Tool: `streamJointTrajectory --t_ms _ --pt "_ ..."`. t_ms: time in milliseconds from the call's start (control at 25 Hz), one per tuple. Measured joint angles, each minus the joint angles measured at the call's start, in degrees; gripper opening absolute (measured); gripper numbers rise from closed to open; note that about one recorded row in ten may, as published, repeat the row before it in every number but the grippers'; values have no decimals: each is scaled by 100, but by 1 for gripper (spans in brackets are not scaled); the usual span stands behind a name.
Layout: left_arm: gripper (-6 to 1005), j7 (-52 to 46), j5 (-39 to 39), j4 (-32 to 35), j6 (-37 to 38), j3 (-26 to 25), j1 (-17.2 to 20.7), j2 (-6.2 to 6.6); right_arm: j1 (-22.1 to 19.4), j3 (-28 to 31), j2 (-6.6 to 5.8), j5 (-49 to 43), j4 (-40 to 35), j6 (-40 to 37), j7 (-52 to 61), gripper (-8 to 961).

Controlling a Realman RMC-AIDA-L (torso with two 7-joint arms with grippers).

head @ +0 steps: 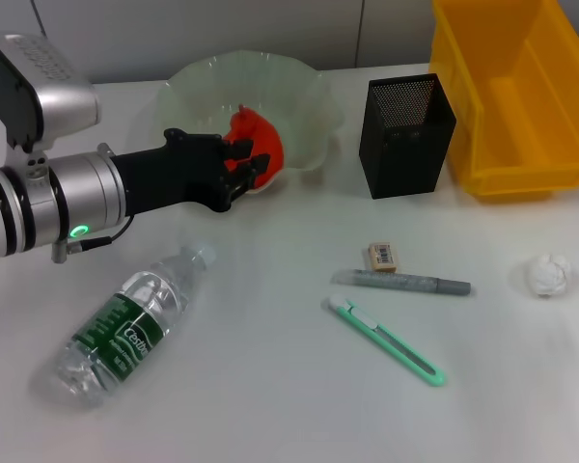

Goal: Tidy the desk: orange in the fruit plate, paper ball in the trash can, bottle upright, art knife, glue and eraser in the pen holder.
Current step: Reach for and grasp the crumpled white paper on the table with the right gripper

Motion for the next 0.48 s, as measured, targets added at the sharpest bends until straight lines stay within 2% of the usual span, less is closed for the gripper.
streamJointTrajectory --t_ms 160,320,480 --pt "254 0 -46 -51 1 -4 3 0 209 -52 -89 -328 352 195 -176 824" --pt "254 47 -130 -77 2 -6 21 0 427 -253 -225 -671 1019 613 -412 824" --pt "254 113 -239 -119 2 -1 34 0 476 -533 -239 -783 1155 1001 -442 824"
